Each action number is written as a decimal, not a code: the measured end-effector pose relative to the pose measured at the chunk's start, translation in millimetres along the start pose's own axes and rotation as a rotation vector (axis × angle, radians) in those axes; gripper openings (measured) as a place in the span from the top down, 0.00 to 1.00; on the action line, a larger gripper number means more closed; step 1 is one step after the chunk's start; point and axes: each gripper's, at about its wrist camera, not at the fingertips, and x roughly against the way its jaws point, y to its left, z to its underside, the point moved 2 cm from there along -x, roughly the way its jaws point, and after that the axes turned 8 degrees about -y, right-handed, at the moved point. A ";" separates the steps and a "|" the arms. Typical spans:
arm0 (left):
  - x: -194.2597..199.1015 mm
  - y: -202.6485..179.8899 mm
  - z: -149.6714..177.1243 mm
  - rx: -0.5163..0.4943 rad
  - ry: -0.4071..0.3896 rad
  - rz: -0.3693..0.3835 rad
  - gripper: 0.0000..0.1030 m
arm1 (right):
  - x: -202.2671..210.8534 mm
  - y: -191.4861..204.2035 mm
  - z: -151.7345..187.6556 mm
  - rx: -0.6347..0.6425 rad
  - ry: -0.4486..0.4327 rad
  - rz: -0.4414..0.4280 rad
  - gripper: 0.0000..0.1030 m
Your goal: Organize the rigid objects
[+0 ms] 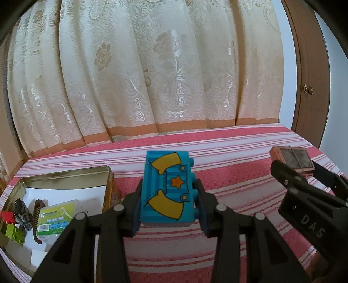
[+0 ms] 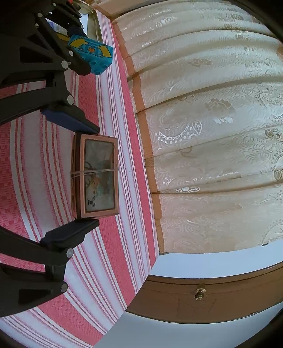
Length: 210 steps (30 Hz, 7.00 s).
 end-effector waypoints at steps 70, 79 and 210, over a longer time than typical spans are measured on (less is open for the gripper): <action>63.1 174.5 17.6 0.085 -0.158 -0.176 0.60 | 67.7 148.5 21.0 0.058 -0.165 -0.189 0.24; 69.6 217.7 28.9 0.109 -0.140 -0.249 0.60 | 75.4 213.2 34.6 0.133 -0.148 -0.286 0.24; 83.0 210.8 39.2 0.021 -0.137 -0.425 0.00 | 75.8 205.7 27.7 0.071 -0.203 -0.226 0.08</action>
